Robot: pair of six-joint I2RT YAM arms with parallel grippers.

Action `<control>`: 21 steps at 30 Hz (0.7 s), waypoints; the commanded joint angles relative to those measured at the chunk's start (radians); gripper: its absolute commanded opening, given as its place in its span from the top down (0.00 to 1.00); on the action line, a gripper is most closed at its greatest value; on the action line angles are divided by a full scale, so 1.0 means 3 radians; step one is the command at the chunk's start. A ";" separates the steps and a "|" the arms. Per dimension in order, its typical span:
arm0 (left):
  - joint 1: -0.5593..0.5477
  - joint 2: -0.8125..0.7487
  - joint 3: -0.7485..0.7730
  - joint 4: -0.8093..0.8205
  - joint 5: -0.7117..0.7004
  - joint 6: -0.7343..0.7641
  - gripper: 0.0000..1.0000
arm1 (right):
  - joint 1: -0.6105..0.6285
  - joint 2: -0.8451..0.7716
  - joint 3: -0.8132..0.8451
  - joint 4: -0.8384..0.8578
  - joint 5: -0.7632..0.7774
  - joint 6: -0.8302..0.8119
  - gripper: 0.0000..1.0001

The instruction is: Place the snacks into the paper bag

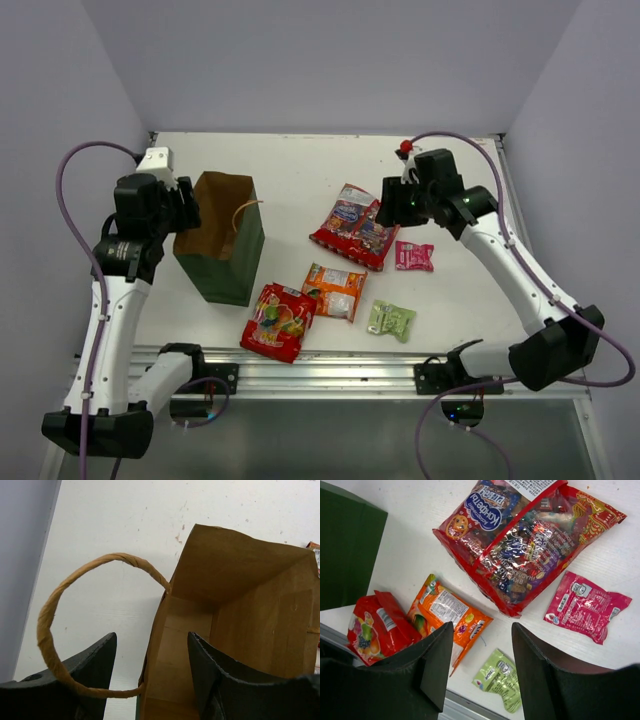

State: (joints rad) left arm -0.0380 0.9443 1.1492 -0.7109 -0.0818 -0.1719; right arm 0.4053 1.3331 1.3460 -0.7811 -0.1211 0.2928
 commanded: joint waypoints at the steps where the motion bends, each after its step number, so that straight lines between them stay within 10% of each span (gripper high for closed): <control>1: 0.0045 -0.0003 -0.0093 0.0109 0.0022 0.0046 0.37 | 0.0009 0.0066 -0.0298 0.0388 0.0087 -0.0086 0.45; 21: 0.0060 0.0053 -0.0057 0.0176 0.0028 0.0046 0.53 | 0.0009 0.1017 -0.0682 0.1156 0.0322 -0.0030 0.47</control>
State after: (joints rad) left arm -0.0273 0.9638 1.0870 -0.6968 -0.0669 -0.1719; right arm 0.4057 1.6173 1.1294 -0.4961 -0.0422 0.2798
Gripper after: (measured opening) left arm 0.474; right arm 0.531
